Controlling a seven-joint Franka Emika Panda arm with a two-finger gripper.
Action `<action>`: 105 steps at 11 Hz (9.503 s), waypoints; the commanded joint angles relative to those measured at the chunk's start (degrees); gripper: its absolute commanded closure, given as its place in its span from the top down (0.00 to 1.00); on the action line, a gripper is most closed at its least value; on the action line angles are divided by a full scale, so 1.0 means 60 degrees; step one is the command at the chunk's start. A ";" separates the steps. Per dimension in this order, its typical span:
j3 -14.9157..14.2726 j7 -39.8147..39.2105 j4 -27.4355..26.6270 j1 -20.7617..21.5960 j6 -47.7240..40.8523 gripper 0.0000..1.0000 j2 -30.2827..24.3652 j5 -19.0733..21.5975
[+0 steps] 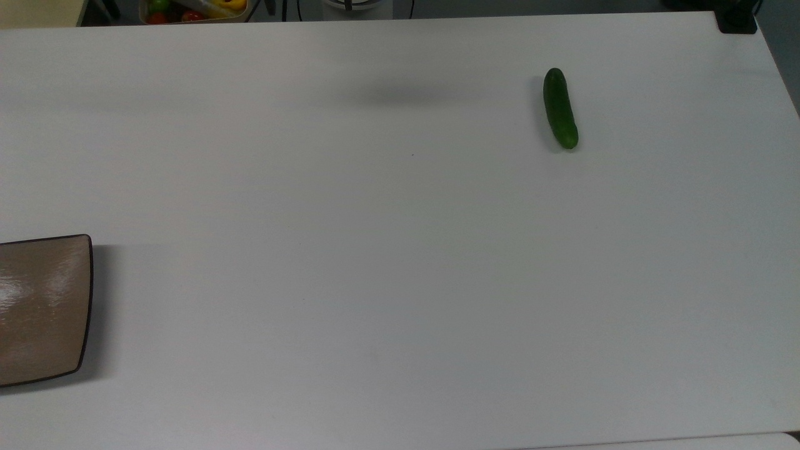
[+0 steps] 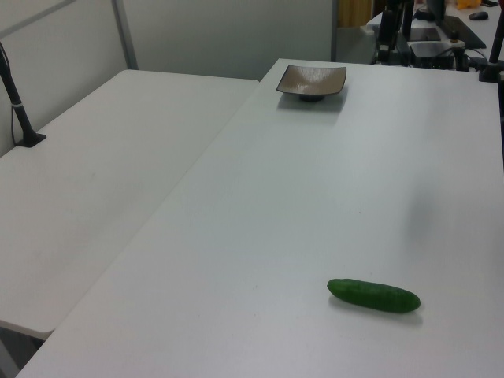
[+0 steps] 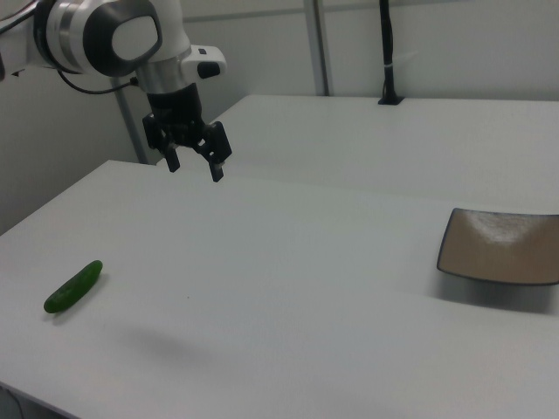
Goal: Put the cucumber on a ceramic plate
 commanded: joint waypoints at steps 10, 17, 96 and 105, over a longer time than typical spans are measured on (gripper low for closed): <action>-0.0169 -0.0145 -0.0066 0.0174 -0.0147 1.00 -0.0037 0.0109; 0.0065 -0.0071 -0.0314 0.0525 -0.0205 1.00 -0.0052 0.0124; -0.0242 -0.3748 0.2769 -0.2871 0.6474 0.06 0.5465 0.0679; -0.0168 -0.3748 0.4240 -0.3839 1.0894 0.07 0.8252 0.0739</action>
